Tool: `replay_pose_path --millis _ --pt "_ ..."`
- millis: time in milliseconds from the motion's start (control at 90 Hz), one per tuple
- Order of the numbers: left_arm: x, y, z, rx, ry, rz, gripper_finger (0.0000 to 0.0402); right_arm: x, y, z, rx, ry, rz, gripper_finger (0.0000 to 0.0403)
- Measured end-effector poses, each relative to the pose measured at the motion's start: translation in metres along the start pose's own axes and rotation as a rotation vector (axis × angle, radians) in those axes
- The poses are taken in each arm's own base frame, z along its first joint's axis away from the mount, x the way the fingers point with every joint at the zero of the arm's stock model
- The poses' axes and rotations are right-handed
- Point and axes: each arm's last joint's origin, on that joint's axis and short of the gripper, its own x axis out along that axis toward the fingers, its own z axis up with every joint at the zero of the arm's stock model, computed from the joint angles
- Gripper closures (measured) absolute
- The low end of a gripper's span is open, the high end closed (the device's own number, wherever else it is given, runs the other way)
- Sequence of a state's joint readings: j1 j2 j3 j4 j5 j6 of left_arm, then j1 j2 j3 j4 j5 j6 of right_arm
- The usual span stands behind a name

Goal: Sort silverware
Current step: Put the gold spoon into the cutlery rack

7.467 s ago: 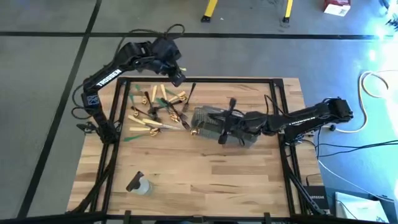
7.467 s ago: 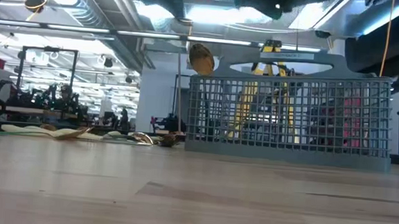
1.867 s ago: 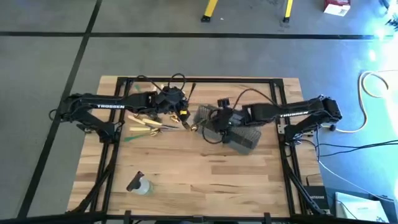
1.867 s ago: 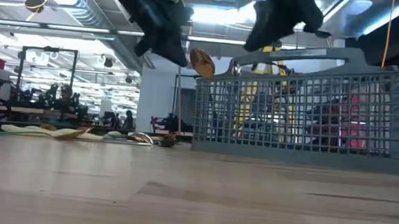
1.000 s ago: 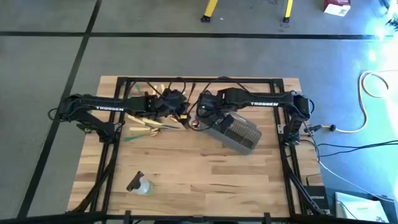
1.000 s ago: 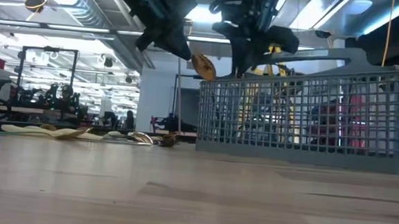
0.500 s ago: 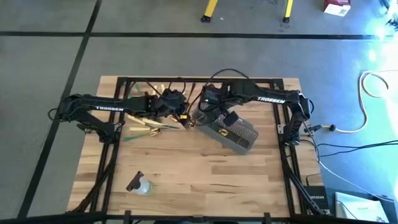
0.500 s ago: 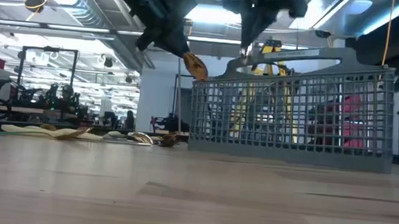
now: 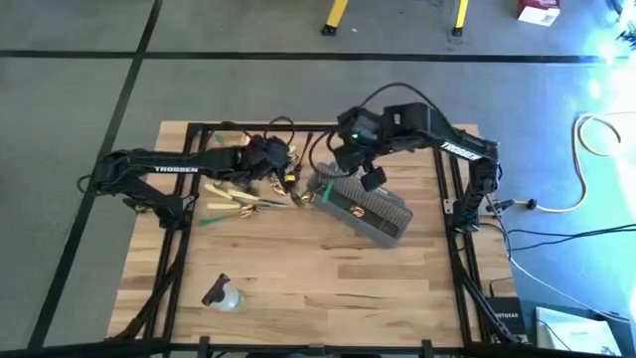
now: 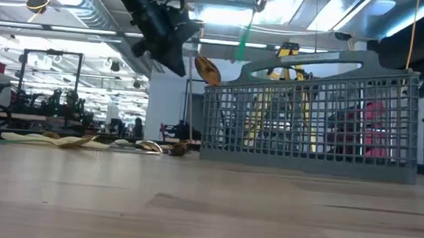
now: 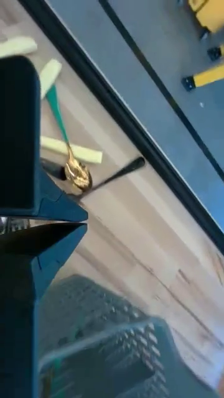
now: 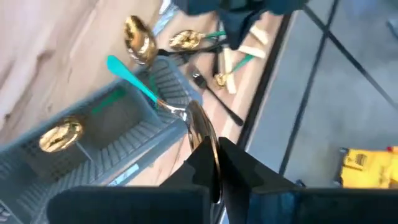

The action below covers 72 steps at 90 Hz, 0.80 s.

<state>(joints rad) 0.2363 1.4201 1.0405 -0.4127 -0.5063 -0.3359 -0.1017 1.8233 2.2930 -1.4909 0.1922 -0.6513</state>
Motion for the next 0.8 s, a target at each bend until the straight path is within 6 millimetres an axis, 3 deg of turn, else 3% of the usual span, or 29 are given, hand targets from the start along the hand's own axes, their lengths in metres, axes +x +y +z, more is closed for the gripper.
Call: replay_pose_path --millis 156,278,489,800 --pt "0.014 0.017 -0.008 -0.070 0.051 0.035 0.0402 -0.005 -0.001 0.003 0.064 0.029 -0.101 0.0403" --pt "0.023 0.024 -0.019 -0.092 0.092 0.022 0.0402 0.007 -0.002 0.007 0.114 0.054 -0.142 0.0403" --pt "0.033 0.014 -0.028 -0.118 0.043 -0.035 0.0402 0.046 0.004 0.006 0.169 0.222 -0.198 0.0403" --pt "0.058 -0.003 -0.031 -0.161 0.004 -0.159 0.0402 0.087 0.016 0.008 0.246 0.248 -0.220 0.0403"
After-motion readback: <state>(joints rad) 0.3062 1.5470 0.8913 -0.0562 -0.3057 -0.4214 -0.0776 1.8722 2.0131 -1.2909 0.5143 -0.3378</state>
